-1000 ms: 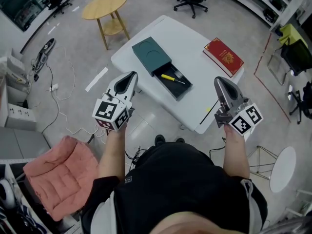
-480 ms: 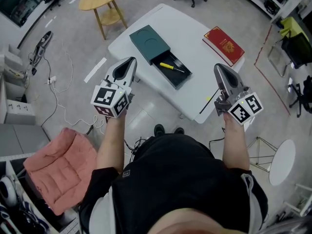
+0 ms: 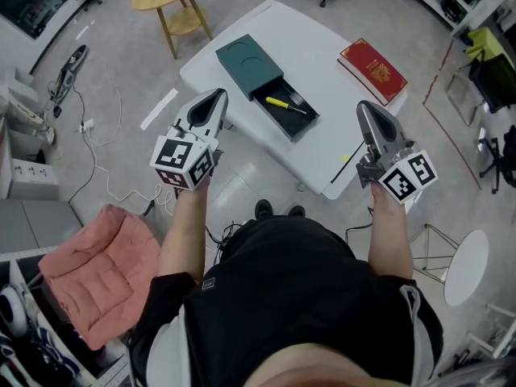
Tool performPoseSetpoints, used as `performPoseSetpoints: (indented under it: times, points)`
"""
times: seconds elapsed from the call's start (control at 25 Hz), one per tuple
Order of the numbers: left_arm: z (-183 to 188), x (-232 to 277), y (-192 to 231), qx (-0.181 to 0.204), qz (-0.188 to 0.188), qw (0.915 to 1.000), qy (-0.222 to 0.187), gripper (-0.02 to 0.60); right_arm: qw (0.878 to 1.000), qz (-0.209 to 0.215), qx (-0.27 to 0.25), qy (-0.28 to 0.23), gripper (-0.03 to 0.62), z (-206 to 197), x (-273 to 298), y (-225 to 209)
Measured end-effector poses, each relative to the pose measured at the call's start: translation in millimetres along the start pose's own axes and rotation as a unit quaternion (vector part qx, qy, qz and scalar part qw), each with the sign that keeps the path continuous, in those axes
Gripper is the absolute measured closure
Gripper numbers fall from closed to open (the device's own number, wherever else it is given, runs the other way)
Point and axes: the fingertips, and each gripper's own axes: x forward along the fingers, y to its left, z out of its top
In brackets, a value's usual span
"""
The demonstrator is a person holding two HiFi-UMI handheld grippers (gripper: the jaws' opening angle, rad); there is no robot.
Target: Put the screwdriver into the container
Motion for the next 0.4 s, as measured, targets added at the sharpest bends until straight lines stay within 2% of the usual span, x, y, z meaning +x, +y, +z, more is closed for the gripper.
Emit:
performPoseSetpoints:
  times: [0.4]
  points:
    - [-2.2, -4.5, 3.8, -0.004, 0.003, 1.0, 0.0, 0.56, 1.0, 0.005, 0.001, 0.005, 0.565, -3.9, 3.8, 3.5]
